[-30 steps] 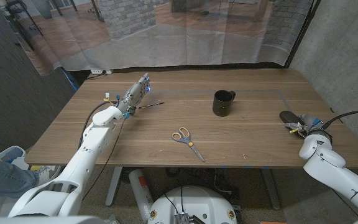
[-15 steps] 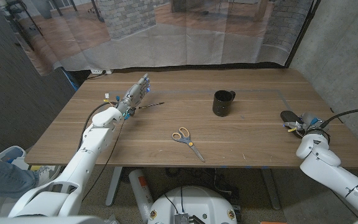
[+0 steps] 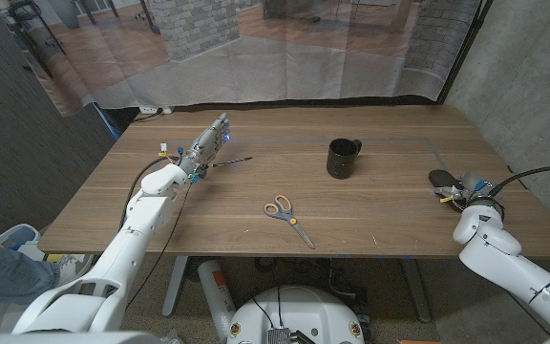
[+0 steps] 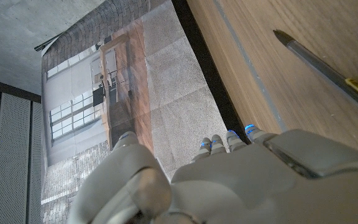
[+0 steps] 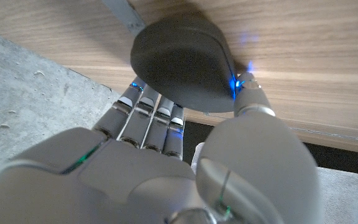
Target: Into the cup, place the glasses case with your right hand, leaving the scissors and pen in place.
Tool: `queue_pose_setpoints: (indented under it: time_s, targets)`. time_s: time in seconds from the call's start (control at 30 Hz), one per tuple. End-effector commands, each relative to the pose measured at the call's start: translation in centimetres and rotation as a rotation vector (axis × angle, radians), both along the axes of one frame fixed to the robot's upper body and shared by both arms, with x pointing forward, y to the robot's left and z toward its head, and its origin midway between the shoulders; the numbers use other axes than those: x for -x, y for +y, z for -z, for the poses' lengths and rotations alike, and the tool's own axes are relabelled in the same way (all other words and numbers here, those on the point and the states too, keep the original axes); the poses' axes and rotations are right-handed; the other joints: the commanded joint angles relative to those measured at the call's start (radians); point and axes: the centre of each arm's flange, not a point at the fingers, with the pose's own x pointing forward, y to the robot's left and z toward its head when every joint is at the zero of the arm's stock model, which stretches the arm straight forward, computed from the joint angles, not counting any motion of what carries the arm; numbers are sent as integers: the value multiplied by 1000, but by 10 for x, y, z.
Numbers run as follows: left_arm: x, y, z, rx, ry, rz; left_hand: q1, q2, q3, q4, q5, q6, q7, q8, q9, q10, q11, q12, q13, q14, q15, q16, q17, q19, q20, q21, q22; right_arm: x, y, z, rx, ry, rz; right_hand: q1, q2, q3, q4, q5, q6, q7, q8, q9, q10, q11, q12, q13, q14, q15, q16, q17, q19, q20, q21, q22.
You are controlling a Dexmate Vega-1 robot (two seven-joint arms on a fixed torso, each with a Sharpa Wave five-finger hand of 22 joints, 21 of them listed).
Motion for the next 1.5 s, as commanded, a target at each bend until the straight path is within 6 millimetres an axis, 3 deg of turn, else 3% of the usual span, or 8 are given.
queue_pose_setpoints:
  time_s: [0.03, 0.8, 1.5]
  targets:
    - [-1, -2, -5, -8, -7, 5, 8, 4, -5, 0, -7, 2, -1, -1, 3, 1, -3, 2, 3, -43, -3, 2, 4, -47, 5, 9, 4, 7, 6, -15, 35, -65, -7, 178, 170, 11, 6, -7, 200, -194, 3, 3, 173, -161, 4, 5, 7, -132, 3, 3, 7, -17, 3, 3]
    - [3, -1, -16, -23, -21, 0, 11, 7, -9, 0, -7, 1, 1, -1, 3, -1, -3, 2, 3, -44, -3, 2, 4, -47, 4, 9, 4, 9, 26, -47, 131, -144, -73, 206, 186, 9, 5, -28, 208, -197, 2, 4, 176, -162, 3, 7, 7, -131, 6, 9, 6, -20, 1, 4]
    - [6, 0, -21, -33, -34, -4, 12, 9, -13, 0, -8, 0, 0, -1, 3, -2, -1, 1, 3, -45, -2, 1, 4, -49, 3, 8, 4, 19, 44, -66, 200, -215, -124, 219, 192, 4, 8, -46, 209, -201, -1, 4, 174, -160, 0, 8, 6, -133, 5, 11, 3, -18, -1, 5]
